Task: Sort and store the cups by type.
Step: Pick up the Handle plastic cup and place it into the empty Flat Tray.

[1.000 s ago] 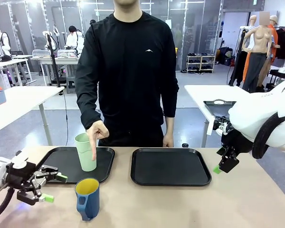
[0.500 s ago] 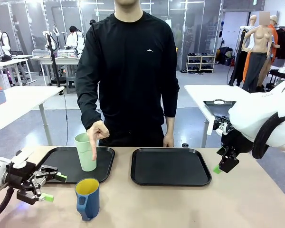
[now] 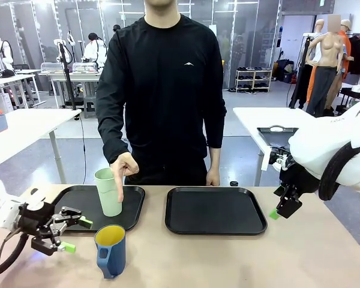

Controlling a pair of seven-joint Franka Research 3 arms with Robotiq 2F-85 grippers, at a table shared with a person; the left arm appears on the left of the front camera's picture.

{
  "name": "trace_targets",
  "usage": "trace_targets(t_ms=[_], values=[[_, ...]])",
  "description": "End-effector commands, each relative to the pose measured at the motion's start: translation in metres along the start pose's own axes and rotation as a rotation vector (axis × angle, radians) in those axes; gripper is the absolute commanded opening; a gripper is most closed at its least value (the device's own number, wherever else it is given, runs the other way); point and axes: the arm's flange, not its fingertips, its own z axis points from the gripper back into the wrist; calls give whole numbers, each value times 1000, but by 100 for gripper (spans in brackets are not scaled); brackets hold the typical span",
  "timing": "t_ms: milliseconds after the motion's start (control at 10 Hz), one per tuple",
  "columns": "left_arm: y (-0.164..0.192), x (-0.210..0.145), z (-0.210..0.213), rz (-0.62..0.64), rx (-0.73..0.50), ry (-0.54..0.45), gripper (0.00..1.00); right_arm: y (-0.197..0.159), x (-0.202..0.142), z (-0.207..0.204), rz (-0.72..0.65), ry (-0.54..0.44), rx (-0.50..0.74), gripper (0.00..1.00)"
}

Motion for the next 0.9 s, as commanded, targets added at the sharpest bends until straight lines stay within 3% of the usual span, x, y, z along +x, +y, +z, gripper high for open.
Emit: trace_targets(t_ms=[0, 800], values=[[17, -7, -16, -49, -73, -17, 100, 0, 1, 0, -4, 1, -10, 100], [22, -13, -70, -22, -171, -101, 100, 0, 1, 0, -4, 1, -10, 100]])
